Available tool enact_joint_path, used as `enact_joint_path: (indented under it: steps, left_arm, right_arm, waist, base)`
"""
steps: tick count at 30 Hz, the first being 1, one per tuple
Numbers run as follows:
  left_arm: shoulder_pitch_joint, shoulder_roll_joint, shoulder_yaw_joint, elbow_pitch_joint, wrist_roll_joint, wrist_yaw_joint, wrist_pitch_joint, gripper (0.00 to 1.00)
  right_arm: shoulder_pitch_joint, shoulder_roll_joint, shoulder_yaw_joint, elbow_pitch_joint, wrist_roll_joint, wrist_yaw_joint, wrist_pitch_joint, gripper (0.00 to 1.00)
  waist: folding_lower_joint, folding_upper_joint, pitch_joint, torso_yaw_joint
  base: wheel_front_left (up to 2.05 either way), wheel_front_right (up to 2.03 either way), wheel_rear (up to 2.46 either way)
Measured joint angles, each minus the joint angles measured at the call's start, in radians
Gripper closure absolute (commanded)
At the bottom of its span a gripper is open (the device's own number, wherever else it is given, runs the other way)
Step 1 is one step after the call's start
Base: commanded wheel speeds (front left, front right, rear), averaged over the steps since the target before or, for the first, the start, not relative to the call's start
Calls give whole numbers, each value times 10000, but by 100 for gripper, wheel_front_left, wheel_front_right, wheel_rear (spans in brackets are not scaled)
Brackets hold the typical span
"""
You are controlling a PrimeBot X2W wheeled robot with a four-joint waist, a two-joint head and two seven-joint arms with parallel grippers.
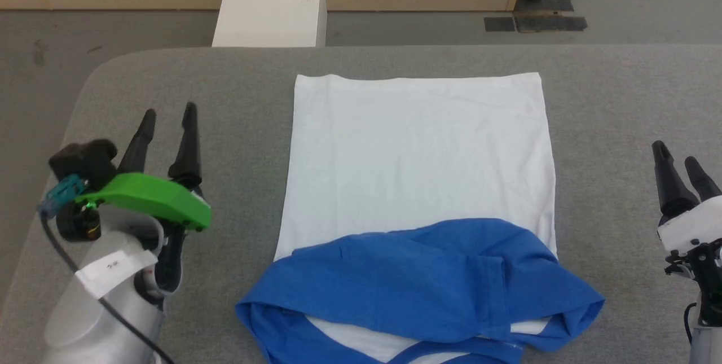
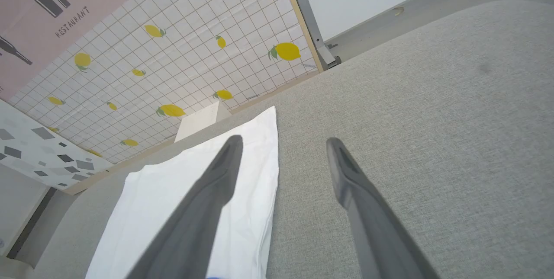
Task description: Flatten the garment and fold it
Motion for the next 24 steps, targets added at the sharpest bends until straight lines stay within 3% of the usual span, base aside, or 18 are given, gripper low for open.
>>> enact_joint_path:
  steps: [3,6,13,19,24]
  left_arm:
    - [313,33,345,-134,188,48,-201,0]
    - [559,33,798,-619,401,94,-251,0]
    - [948,-138,2038,-2336,1064,123,-290,0]
    - [941,-313,2598,-3089,1544,-213,-290,0]
    - [756,-569,2746,-3223,1751,-485,-290,0]
  right_arm:
    - [-49,-4,100,21,155,0,267,0]
    - [-465,6,387,-23,-403,0,750,0]
    - [-3615,8,491,623,-1891,0,2506,0]
    - [-6395,-2,25,1689,-4318,0,3967,0]
    - [-7378,-123,-165,2334,-6008,2,4991,0]
  waist:
    - [0,0,218,39]
    - [0,0,515,65]
    - [0,0,1566,130]
    - [1,0,2790,327]
    - [1,0,3719,614]
  base:
    - [0,0,0]
    - [0,0,0]
    - [0,0,0]
    - [0,0,0]
    - [0,0,0]
